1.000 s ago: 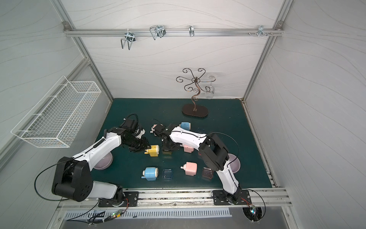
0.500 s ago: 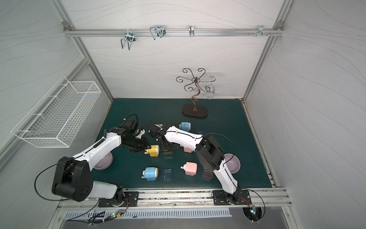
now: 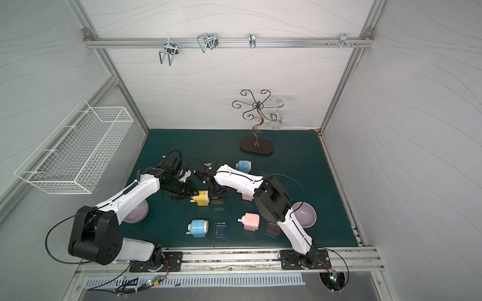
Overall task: Put the tray back into the pencil sharpener
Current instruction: Close the container of the pencil sharpener.
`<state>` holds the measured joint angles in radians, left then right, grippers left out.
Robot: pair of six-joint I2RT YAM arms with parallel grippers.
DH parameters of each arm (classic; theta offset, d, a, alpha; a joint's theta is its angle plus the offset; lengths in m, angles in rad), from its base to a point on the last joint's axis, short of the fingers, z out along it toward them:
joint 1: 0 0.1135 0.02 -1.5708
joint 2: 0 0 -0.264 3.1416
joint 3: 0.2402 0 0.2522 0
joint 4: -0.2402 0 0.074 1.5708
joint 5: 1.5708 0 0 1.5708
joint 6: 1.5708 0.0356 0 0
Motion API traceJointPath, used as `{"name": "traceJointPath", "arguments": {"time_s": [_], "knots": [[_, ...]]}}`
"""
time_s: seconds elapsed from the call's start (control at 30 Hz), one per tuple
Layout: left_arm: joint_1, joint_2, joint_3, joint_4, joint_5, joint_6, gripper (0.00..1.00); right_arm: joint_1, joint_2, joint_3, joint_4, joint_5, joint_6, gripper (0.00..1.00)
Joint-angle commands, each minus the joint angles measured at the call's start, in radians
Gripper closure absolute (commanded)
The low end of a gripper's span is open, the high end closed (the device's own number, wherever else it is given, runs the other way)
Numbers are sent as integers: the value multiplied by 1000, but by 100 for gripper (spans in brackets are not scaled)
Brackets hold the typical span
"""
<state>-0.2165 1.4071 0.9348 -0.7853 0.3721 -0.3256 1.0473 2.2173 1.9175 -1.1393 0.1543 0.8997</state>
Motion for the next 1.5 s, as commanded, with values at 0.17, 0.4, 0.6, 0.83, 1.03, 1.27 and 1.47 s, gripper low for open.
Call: {"name": "traceJointPath", "arguments": {"time_s": [0.17, 0.4, 0.6, 0.83, 1.03, 1.27, 1.47], "knots": [[-3, 39, -5, -12, -13, 17, 50, -7, 61, 46, -48, -32, 25, 100], [-3, 41, -7, -14, -16, 16, 50, -18, 85, 54, -47, -39, 31, 100], [-3, 44, -5, -14, -16, 16, 50, -23, 89, 57, -35, -43, 31, 100], [-4, 46, -5, -14, -16, 15, 50, -23, 111, 76, -31, -56, 27, 100], [-4, 47, -5, -14, -16, 17, 50, -21, 125, 93, -31, -64, 20, 100], [-4, 50, -7, -15, -13, 17, 50, -21, 127, 106, -28, -69, 3, 100], [-4, 52, -8, -14, -13, 17, 50, -18, 119, 106, -20, -72, -11, 100]]}}
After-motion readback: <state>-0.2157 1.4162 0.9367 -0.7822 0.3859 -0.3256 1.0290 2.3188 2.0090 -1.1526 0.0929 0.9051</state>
